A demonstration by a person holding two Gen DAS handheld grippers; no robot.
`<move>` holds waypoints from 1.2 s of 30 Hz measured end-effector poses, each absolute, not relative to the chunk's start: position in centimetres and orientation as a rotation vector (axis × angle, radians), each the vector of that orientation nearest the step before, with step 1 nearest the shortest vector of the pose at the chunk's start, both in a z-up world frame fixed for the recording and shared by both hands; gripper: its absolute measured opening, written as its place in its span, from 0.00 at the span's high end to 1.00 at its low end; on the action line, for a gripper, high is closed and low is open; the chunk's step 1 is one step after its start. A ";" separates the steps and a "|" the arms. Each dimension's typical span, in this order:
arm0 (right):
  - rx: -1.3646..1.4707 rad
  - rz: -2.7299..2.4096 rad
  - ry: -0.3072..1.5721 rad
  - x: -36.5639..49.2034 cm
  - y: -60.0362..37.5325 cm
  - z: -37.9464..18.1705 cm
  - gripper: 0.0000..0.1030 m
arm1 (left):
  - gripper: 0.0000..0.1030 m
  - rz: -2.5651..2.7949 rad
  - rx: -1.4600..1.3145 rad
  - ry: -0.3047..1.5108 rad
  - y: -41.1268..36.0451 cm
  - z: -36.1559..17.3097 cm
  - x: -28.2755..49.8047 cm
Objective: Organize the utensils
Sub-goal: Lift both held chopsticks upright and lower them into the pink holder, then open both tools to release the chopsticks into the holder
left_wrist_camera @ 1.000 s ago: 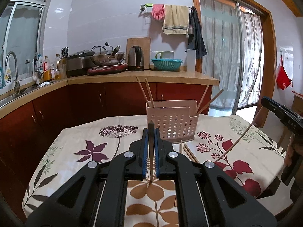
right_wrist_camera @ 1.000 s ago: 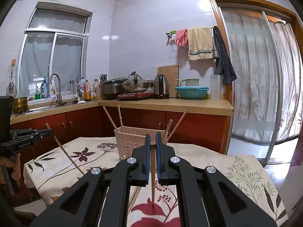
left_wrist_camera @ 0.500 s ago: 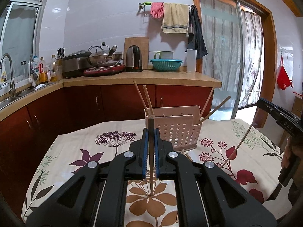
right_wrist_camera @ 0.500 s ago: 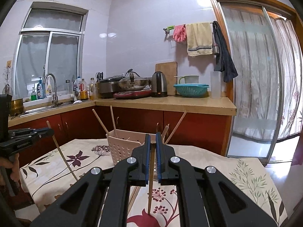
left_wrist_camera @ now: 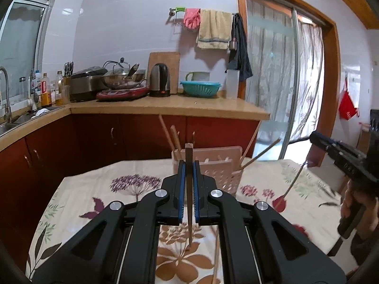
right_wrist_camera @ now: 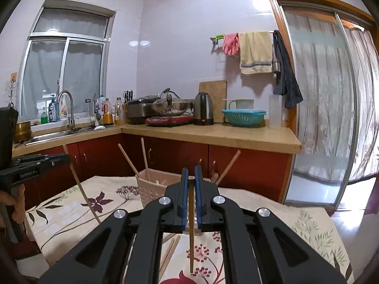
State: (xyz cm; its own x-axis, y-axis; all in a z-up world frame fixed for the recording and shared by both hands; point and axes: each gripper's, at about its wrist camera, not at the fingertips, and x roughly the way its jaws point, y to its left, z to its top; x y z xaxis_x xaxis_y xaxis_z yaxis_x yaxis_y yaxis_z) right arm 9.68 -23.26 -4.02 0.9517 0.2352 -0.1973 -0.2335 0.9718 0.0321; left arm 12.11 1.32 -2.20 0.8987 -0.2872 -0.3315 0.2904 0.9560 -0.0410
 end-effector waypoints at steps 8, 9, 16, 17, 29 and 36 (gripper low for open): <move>0.027 0.297 0.100 10.3 -23.0 1.0 0.94 | 0.94 -0.342 0.020 0.213 0.0 2.8 12.5; 0.027 0.302 0.089 10.5 -23.0 1.4 0.94 | 0.94 -0.344 0.020 0.197 -0.2 3.3 12.7; 0.015 0.318 -0.021 12.7 -22.2 4.9 0.94 | 0.94 -0.325 0.030 0.068 -1.6 6.4 14.7; 0.016 0.321 -0.030 13.2 -22.2 5.2 0.94 | 0.94 -0.319 0.033 0.053 -1.8 6.7 15.0; 0.022 0.308 -0.018 19.5 -21.8 2.4 0.94 | 0.94 -0.290 0.028 0.058 -3.5 3.8 21.5; 0.040 0.302 0.083 22.6 -20.9 -1.3 0.94 | 0.94 -0.295 0.033 0.152 -3.7 -0.2 24.4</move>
